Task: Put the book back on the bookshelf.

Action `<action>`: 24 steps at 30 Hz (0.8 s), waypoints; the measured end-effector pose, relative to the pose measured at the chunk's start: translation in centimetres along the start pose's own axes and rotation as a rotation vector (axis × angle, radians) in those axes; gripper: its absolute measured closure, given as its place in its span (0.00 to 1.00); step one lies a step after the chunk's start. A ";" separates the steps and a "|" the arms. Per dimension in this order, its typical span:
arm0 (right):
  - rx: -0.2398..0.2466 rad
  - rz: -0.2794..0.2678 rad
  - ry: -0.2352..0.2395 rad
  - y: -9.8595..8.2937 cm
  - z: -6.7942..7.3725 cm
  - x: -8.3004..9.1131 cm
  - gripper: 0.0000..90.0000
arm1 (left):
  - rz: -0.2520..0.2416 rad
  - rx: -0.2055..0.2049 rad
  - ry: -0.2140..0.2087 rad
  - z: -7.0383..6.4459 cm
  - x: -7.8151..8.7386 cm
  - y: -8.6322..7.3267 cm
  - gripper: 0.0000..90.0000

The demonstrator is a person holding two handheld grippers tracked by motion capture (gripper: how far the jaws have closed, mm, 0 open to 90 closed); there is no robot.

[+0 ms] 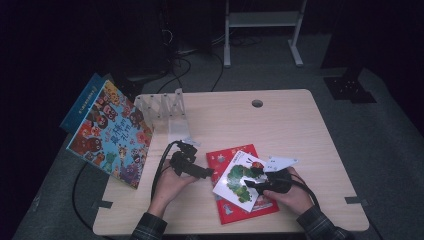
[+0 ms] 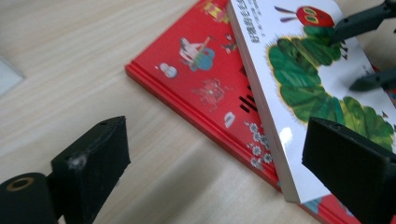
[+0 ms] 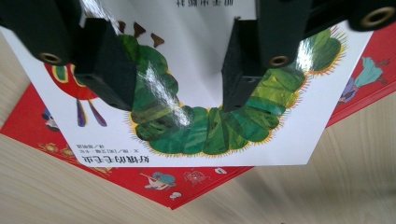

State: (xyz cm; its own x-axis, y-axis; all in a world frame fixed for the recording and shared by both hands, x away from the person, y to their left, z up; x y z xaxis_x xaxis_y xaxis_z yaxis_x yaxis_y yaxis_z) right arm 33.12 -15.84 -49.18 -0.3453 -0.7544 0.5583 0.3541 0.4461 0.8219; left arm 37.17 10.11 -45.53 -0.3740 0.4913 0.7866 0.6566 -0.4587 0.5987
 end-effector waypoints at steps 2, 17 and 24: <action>-0.010 0.004 -0.001 0.0 -0.1 0.4 0.55 | 0.012 -0.011 -0.003 -0.1 -0.1 -0.3 0.03; -0.101 -0.008 -0.058 -1.6 -3.4 3.9 0.40 | 0.027 0.002 0.013 0.5 0.6 -2.3 0.00; -0.112 0.011 -0.038 -2.6 -3.6 4.1 0.37 | 0.028 0.005 0.007 0.7 0.7 -2.7 0.00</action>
Point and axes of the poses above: each handheld gripper's, and its own axes: x roughly backward along the jaws, y roughly out of its top, z roughly to its left, the point moved 4 cm from there along -x, roughly forward along the jaws, and after that the axes turned 6 degrees about y, right-handed, at the moved point
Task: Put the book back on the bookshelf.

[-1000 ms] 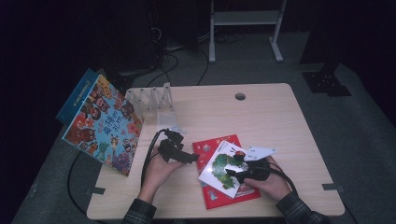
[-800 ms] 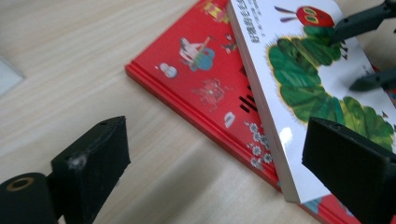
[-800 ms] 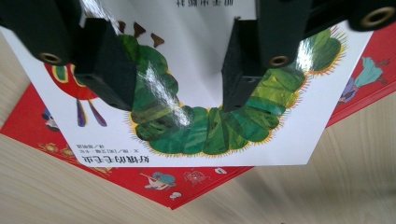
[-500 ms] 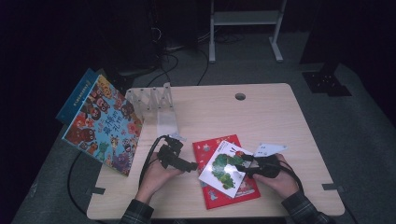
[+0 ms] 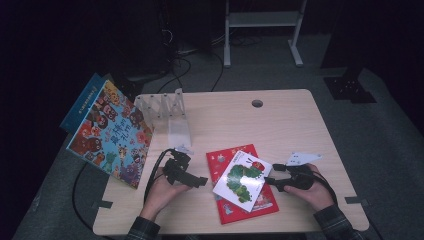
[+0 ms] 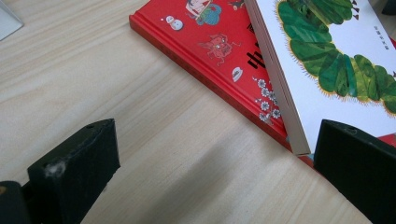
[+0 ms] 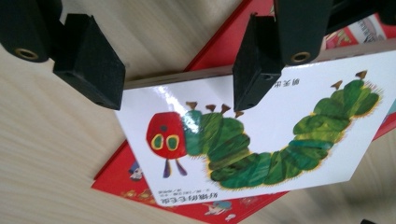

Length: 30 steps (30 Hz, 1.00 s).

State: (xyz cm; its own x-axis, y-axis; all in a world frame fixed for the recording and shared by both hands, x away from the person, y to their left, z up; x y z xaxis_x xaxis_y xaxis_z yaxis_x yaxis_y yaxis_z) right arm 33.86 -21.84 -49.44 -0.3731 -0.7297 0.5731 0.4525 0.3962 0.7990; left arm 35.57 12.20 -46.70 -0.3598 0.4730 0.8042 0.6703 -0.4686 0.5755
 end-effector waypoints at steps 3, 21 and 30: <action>0.016 0.017 0.013 -0.1 0.2 -0.5 0.36 | -0.003 0.003 -0.001 -0.1 0.1 0.0 0.00; 0.072 0.043 0.055 0.9 1.7 -2.9 0.35 | -0.006 -0.002 -0.039 -0.2 0.3 -0.1 0.00; 0.094 0.040 0.075 1.9 2.1 -4.5 0.35 | 0.006 -0.010 -0.049 -0.2 0.2 -0.2 0.00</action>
Point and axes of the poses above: each handheld gripper's, and its own axes: x roughly backward along the jaws, y roughly out of its top, z roughly to its left, the point moved 4 cm from there along -x, roughly forward along the jaws, and after that the axes turned 6 degrees about y, right-handed, at the moved point
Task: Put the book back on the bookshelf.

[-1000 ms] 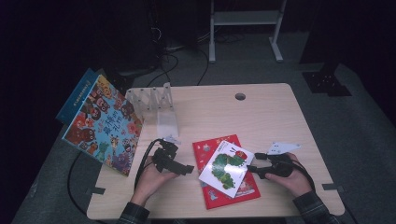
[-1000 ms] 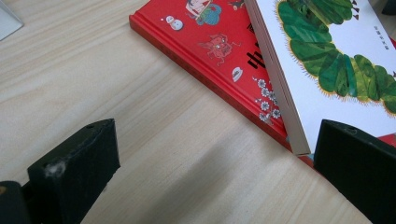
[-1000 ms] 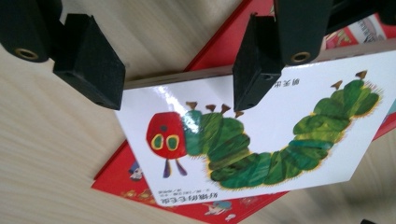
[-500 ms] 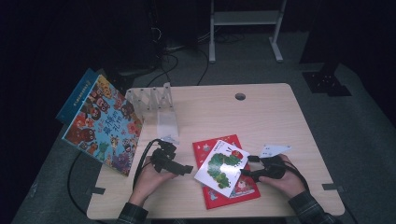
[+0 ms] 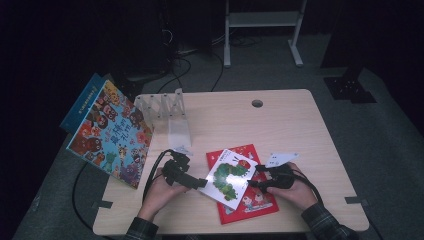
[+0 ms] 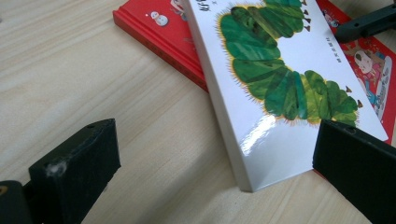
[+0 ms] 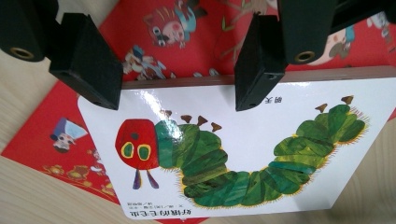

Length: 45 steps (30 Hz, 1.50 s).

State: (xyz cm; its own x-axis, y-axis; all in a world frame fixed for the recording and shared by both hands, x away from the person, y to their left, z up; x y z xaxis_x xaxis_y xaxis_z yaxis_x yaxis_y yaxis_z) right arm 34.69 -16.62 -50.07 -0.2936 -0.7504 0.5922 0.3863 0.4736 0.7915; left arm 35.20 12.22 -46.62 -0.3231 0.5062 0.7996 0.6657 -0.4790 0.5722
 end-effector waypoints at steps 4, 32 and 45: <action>0.004 0.000 0.008 0.3 0.1 -0.5 0.35 | 0.003 0.001 -0.006 -0.1 -0.2 0.0 0.00; 0.102 0.038 0.016 1.0 2.2 -2.4 0.33 | 0.058 -0.007 -0.059 -1.1 -3.3 0.3 0.00; 0.107 0.039 0.012 1.0 2.8 -2.5 0.31 | 0.079 0.002 -0.065 -1.7 -3.7 0.3 0.02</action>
Point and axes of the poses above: each handheld gripper's, and its own axes: x roughly backward along the jaws, y roughly out of its top, z roughly to its left, the point moved 4 cm from there along -x, roughly forward along the jaws, and after that the axes turned 6 degrees about y, right-handed, at the moved point
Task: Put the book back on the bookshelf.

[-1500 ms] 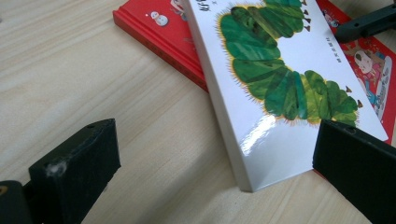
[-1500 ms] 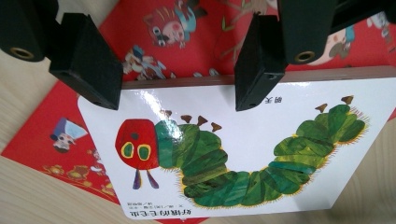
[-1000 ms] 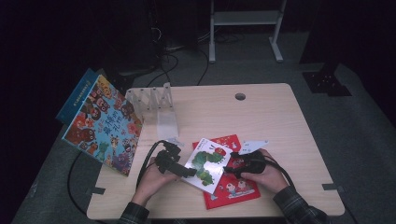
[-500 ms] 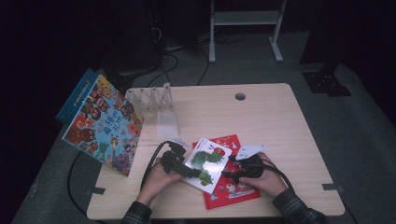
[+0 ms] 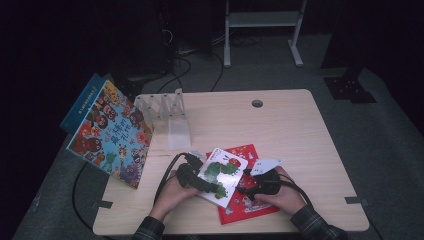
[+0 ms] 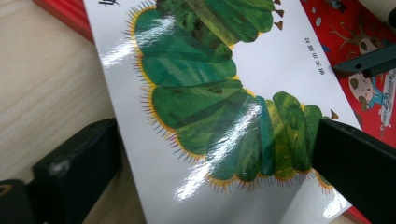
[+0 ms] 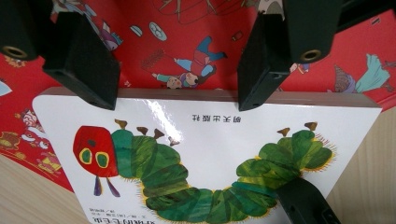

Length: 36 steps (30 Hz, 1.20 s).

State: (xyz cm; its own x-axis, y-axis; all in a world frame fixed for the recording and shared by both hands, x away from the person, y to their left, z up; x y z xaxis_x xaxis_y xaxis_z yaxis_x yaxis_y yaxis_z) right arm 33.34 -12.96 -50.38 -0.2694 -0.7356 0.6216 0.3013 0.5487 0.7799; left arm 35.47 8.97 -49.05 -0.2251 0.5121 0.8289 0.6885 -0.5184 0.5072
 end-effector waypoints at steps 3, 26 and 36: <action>-0.003 0.004 -0.003 0.0 0.1 0.0 0.30 | 0.007 0.011 -0.006 -0.1 0.1 0.1 0.02; -0.005 0.018 -0.004 -0.2 0.1 0.3 0.27 | -0.081 0.007 -0.039 -1.1 2.8 1.2 0.06; -0.004 0.017 -0.007 -0.3 0.2 0.3 0.26 | -0.138 -0.041 -0.166 -3.7 3.4 2.3 0.17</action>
State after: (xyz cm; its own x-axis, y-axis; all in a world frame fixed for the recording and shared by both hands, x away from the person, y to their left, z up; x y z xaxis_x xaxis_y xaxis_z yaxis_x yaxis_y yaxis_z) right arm 33.04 -13.26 -50.38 -0.2702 -0.7237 0.6350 0.3092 0.5594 0.7691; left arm 33.73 6.97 -44.24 -0.1960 0.6841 0.7025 0.6298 -0.4613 0.6249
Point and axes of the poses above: each handheld gripper's, and its own axes: x roughly backward along the jaws, y roughly out of its top, z roughly to its left, the point moved 4 cm from there along -x, roughly forward along the jaws, and after that the axes turned 6 degrees about y, right-handed, at the moved point
